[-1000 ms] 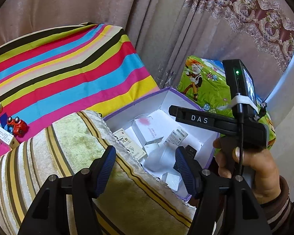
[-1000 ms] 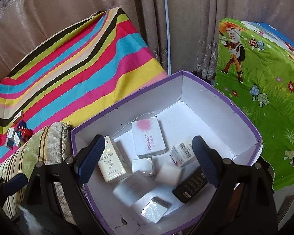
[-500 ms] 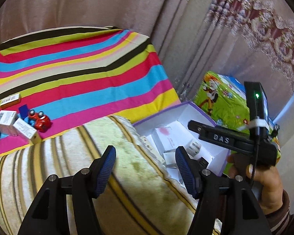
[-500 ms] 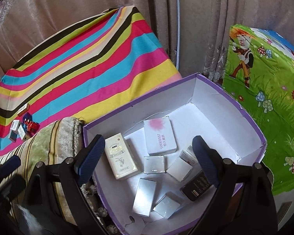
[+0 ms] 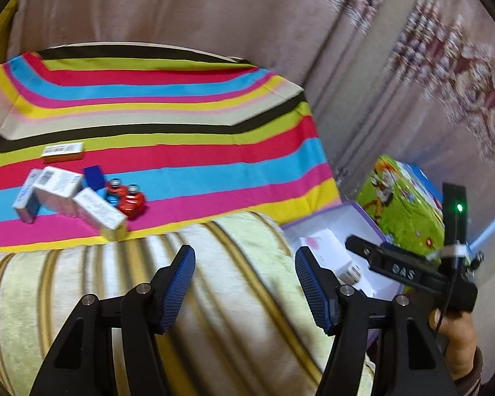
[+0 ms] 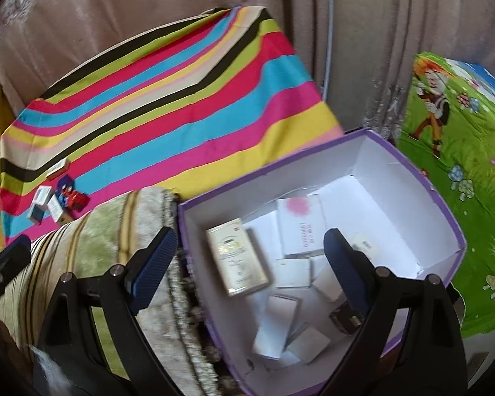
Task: Organize rigid objects
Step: 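Move both open tools back over the remaining boxes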
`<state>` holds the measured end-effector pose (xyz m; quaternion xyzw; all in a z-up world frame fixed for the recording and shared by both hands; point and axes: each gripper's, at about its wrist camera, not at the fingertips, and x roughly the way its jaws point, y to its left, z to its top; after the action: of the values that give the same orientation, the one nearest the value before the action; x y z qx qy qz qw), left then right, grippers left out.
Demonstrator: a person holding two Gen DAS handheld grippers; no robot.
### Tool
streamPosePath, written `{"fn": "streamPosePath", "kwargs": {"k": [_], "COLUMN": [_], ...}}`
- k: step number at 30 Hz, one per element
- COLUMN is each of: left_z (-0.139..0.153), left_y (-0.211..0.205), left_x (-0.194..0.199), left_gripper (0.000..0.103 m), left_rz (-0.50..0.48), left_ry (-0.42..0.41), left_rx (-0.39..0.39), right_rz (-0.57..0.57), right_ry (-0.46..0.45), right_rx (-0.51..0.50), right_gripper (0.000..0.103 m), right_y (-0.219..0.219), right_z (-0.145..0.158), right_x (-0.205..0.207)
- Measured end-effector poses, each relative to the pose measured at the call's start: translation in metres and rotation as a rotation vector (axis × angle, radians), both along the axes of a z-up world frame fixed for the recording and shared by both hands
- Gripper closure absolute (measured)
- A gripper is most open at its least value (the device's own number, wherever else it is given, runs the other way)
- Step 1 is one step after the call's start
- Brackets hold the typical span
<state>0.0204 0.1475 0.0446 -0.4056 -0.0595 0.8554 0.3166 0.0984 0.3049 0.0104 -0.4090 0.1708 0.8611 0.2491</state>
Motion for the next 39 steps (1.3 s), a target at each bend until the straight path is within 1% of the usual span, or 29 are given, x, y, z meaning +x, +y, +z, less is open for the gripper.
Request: {"fn": "streamPosePath", "kwargs": {"k": [3, 9, 16, 21, 26, 29, 33, 39], "left_z": [-0.001, -0.01, -0.015, -0.019, -0.022, -0.025, -0.027, -0.03], "left_y": [-0.021, -0.062, -0.096, -0.113, -0.125, -0.131, -0.139, -0.151], "left_x": [-0.009, -0.021, -0.029, -0.034, -0.039, -0.043, -0.048, -0.058], "left_gripper": [0.039, 0.039, 0.039, 0.039, 0.039, 0.039, 0.039, 0.039], "left_rz": [0.059, 0.166, 0.254, 0.292, 0.319, 0.337, 0.354, 0.388], "left_ry": [-0.004, -0.039, -0.061, -0.075, -0.086, -0.101, -0.111, -0.124], "left_rx": [0.003, 0.01, 0.015, 0.027, 0.022, 0.019, 0.016, -0.007], "right_rz": [0.041, 0.149, 0.256, 0.326, 0.391, 0.451, 0.476, 0.523], "right_ry": [0.001, -0.001, -0.035, -0.065, -0.09, -0.106, -0.128, -0.149], "right_rx": [-0.006, -0.012, -0.001, 0.001, -0.011, -0.014, 0.0, -0.001], "right_gripper": [0.011, 0.011, 0.011, 0.011, 0.011, 0.011, 0.011, 0.011], "right_y": [-0.015, -0.05, -0.08, -0.097, -0.113, -0.126, -0.136, -0.148], "right_z": [0.001, 0.002, -0.004, -0.008, -0.012, -0.016, -0.019, -0.022], "right_x": [-0.009, -0.031, -0.052, -0.066, -0.083, -0.095, -0.11, -0.13]}}
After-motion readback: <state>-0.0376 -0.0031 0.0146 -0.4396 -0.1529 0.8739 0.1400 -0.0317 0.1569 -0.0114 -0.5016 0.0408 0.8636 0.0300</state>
